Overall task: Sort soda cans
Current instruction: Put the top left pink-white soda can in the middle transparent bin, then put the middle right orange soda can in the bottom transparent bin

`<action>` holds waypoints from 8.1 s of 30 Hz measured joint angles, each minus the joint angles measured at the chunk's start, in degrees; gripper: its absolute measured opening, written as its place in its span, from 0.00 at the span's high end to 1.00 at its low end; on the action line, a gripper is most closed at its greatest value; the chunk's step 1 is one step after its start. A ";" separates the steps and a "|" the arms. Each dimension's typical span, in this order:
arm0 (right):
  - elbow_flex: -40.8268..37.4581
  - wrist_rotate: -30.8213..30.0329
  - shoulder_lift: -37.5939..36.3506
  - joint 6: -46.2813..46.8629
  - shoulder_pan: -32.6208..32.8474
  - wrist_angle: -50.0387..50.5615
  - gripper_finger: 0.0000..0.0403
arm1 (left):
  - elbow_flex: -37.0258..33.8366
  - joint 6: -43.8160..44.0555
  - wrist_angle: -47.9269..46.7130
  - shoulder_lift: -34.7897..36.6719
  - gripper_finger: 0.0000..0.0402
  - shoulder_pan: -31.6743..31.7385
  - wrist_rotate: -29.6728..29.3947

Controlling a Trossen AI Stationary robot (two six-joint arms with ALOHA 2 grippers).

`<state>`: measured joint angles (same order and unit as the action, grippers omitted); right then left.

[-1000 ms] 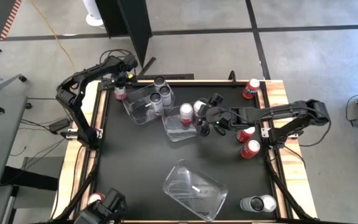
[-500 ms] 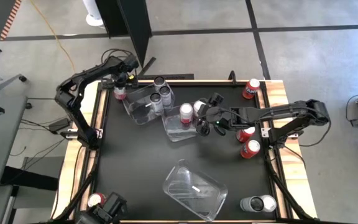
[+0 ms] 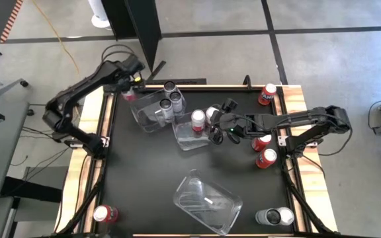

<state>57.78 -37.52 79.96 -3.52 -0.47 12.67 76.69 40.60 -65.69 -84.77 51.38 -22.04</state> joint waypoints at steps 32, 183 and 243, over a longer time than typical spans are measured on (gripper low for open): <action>0.00 0.13 -0.17 -3.96 0.11 3.10 0.10 | 4.45 -18.06 2.94 14.39 0.28 -24.73 2.82; 0.00 2.76 -27.52 0.90 11.63 22.82 0.10 | 15.15 -22.14 11.93 -3.59 0.09 -48.45 -2.04; 7.78 8.96 -20.28 65.16 35.38 60.29 0.99 | -9.55 -50.21 48.90 2.18 1.00 -53.84 8.28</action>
<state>65.56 -28.56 59.68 61.64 34.91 72.96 67.13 -9.62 -16.79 -82.59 -2.46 -13.76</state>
